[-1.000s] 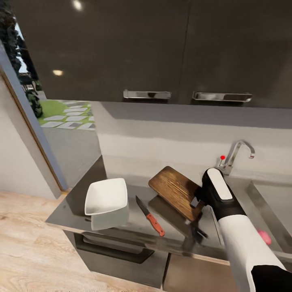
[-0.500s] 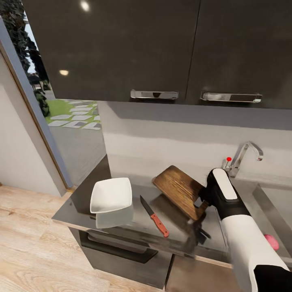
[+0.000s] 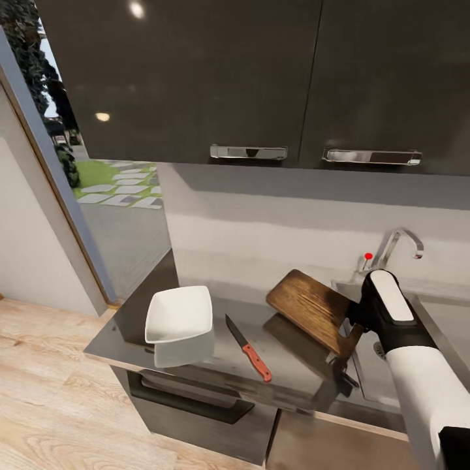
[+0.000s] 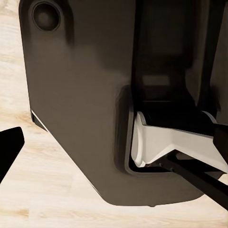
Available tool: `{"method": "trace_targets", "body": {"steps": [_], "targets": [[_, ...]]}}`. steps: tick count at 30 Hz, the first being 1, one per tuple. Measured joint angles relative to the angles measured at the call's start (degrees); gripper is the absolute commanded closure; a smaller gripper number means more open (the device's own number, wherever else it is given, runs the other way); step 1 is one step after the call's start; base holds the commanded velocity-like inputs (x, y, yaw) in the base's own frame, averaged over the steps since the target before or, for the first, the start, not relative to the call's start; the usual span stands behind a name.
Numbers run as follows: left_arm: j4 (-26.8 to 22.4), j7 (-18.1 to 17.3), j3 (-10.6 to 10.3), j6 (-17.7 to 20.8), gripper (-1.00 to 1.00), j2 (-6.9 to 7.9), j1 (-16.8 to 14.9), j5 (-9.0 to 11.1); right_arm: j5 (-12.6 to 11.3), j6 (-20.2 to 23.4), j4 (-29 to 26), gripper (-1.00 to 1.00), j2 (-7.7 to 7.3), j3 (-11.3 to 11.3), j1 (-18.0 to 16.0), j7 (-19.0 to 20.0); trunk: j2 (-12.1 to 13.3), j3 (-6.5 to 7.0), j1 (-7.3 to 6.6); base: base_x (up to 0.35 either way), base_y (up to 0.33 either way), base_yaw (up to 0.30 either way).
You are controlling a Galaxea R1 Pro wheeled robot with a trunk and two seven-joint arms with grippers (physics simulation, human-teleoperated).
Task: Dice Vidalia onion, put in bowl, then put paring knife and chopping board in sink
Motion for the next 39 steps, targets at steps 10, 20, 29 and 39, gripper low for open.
{"method": "trace_targets", "body": {"steps": [10,20,29,39], "targets": [[0.0,0.0,0.0,0.0,-1.00,0.00,0.0,0.0,-0.5,2.0,0.0,1.00,-0.12,0.0,0.1,-0.2,0.0,0.00,0.00,0.000,0.000,0.000],[0.0,-0.1,0.0,0.0,-1.00,-0.04,0.0,0.0,-0.4,2.2,0.0,1.00,-0.09,3.5,0.1,-0.3,0.0,0.00,0.00,0.000,0.000,0.000],[0.0,-0.1,0.0,0.0,-1.00,0.00,0.0,0.0,-0.5,2.2,0.0,1.00,0.03,8.9,0.1,-0.3,0.0,0.00,0.00,0.000,0.000,0.000],[0.0,0.0,0.0,0.0,-1.00,-0.08,0.0,0.0,-0.5,2.1,0.0,1.00,0.02,9.2,0.1,-0.2,0.0,0.00,0.00,0.000,-0.041,0.002]]}}
